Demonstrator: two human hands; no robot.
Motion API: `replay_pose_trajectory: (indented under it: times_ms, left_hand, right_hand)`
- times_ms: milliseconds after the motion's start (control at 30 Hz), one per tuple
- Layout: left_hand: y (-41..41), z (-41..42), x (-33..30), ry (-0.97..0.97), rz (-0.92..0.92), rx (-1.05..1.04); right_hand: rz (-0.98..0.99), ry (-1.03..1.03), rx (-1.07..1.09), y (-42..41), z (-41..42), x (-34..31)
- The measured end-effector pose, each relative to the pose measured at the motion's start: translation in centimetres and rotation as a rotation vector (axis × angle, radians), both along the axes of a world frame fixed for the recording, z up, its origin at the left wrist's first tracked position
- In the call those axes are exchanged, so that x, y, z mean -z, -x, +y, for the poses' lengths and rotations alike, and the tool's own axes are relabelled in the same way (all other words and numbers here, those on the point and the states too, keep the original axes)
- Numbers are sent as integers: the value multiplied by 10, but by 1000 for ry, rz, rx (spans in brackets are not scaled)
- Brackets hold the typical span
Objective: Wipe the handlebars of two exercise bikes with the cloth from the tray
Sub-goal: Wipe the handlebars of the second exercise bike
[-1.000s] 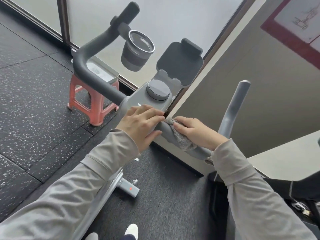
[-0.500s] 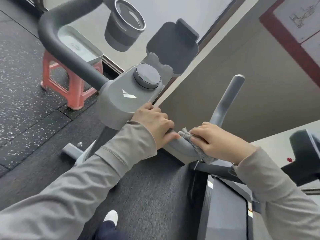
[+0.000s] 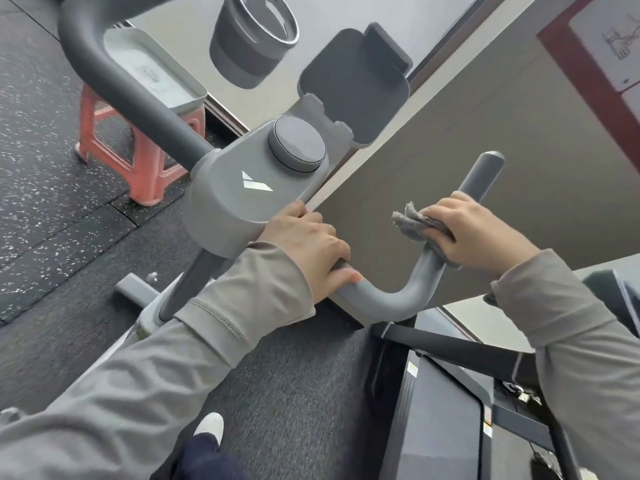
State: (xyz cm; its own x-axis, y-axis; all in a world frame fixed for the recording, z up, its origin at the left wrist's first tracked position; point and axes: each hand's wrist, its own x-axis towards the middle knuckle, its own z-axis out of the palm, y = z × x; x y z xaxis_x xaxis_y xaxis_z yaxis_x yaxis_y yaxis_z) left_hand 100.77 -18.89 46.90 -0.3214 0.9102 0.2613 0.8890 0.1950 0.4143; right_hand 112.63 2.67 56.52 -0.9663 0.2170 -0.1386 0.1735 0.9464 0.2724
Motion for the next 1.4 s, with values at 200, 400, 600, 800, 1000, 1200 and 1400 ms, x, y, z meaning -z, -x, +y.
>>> replay_pose_trajectory:
  times_ms: [200, 400, 600, 800, 1000, 1200, 1400]
  left_hand:
    - [0, 0, -2, 7, -12, 2]
    - [0, 0, -3, 27, -19, 3]
    - [0, -1, -1, 20, -11, -2]
    - [0, -1, -2, 12, -15, -5]
    - [-1, -1, -1, 4, -16, -8]
    - [0, -1, -1, 4, -2, -17]
    - [0, -1, 0, 14, 25, -17]
  right_hand:
    - [11, -213, -124, 14, 16, -11]
    - [127, -331, -98, 24, 34, -31]
    - [207, -335, -1, 34, 42, -40]
    - [48, -331, -48, 24, 28, -21]
    - [121, -307, -95, 22, 34, -30]
    - [280, -242, -38, 33, 54, -55]
    - [536, 137, 247, 20, 59, -52]
